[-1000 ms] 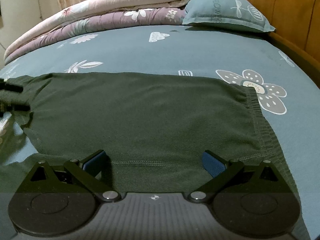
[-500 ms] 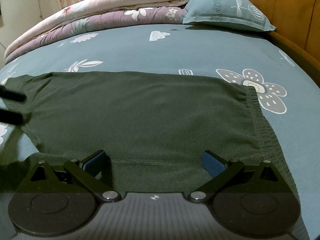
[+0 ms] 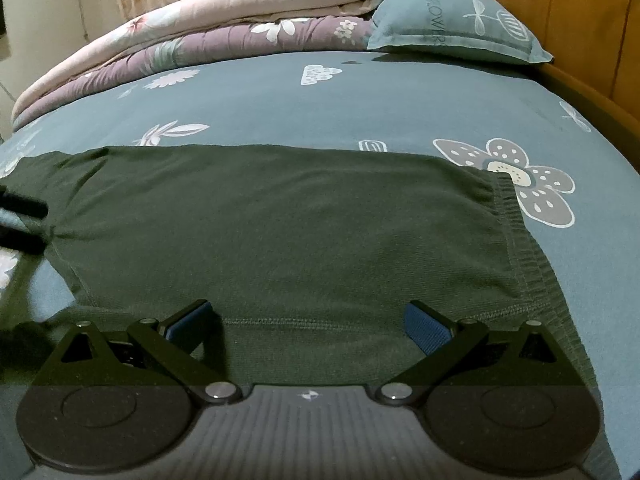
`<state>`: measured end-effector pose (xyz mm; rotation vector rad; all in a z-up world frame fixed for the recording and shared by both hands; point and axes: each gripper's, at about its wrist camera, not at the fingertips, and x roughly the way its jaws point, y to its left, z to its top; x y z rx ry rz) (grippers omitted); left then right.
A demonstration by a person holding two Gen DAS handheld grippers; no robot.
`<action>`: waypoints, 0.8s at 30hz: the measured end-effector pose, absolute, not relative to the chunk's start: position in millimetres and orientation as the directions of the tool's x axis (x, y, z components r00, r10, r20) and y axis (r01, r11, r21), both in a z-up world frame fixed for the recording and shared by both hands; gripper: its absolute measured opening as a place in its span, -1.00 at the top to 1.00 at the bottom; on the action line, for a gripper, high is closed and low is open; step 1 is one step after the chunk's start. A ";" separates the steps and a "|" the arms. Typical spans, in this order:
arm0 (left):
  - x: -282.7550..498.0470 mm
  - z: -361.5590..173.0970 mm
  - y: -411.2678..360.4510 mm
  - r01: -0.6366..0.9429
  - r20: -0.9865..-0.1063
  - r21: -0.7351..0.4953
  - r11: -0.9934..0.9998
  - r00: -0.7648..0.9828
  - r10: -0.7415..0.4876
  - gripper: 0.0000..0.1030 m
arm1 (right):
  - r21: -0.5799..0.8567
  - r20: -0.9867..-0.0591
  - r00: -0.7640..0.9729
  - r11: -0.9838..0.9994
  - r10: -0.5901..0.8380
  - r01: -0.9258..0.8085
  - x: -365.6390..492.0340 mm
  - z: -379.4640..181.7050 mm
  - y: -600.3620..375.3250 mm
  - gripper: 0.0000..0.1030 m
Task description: Fold clothes
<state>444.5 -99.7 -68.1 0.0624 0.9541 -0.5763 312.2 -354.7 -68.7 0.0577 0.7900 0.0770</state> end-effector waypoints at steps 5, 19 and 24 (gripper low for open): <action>437.8 -73.1 -102.2 0.506 -0.812 -0.163 0.847 0.419 -0.407 -0.97 | 0.082 -0.706 0.702 0.995 0.095 -0.052 312.1 -68.9 -355.9 -1.00; 458.5 -76.3 -161.2 0.566 -0.802 -0.157 0.809 0.405 -0.439 -0.98 | 0.214 -0.729 0.652 0.974 0.209 -0.073 325.4 -46.3 -380.7 -1.00; 460.6 -85.3 -157.3 0.563 -0.807 -0.161 0.810 0.397 -0.437 -0.98 | 0.272 -0.761 0.608 0.962 0.228 -0.020 336.6 -53.6 -406.7 -1.00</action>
